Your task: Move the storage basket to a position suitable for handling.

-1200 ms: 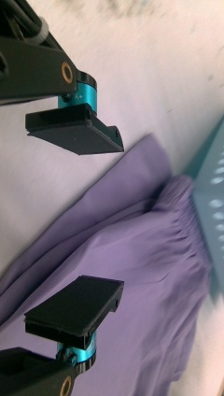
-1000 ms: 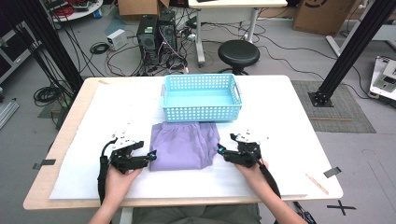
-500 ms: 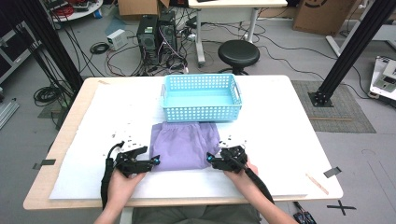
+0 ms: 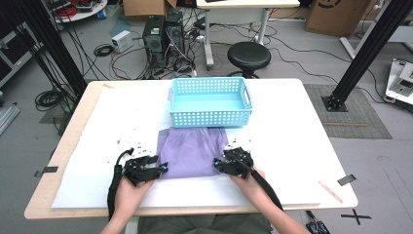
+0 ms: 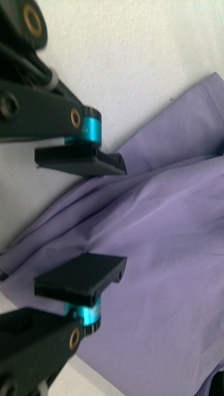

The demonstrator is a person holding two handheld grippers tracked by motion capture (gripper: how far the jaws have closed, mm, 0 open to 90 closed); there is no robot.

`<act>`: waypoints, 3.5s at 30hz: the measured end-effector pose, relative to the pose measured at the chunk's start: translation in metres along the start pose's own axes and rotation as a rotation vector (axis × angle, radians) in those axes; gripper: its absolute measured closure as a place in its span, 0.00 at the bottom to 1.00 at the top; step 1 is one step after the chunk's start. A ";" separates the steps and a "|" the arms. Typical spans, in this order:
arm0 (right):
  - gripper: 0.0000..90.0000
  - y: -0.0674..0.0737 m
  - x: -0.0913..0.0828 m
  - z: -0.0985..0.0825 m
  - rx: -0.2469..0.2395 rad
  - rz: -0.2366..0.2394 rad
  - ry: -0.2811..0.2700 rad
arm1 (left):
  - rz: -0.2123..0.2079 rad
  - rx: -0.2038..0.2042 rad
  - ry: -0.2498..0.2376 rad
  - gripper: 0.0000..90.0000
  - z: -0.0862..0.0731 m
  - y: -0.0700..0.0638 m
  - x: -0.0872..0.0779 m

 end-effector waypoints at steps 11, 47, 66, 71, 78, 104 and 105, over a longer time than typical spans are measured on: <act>0.94 -0.006 -0.011 -0.010 -0.009 0.059 -0.005 | -0.060 0.045 -0.009 0.84 0.008 -0.012 0.009; 0.95 -0.034 -0.076 -0.072 0.065 0.039 -0.015 | -0.269 0.150 -0.001 0.90 0.020 -0.079 0.020; 0.95 -0.028 -0.090 -0.088 0.048 0.036 -0.016 | -0.283 0.173 -0.006 0.90 0.017 -0.091 0.015; 0.94 -0.027 -0.093 -0.091 0.042 0.040 -0.015 | -0.288 0.179 -0.005 0.90 0.016 -0.093 0.014; 0.66 -0.035 -0.100 -0.085 0.025 0.015 -0.088 | -0.216 0.138 -0.041 0.47 0.021 -0.078 0.005; 0.33 -0.174 -0.055 0.028 0.054 -0.026 -0.296 | -0.033 0.097 -0.151 0.32 0.098 -0.015 0.063; 0.33 -0.176 -0.052 0.030 0.054 -0.027 -0.293 | -0.048 0.091 -0.143 0.32 0.099 -0.014 0.067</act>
Point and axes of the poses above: each handheld gripper's, and its own axes: x roughly forward along the jaws, z roughly out of its top, y roughly to its left, the point moved 2 cm from there along x, roughly forward along the jaws, and after that the axes turned 10 degrees about x, right-handed, at the moved point
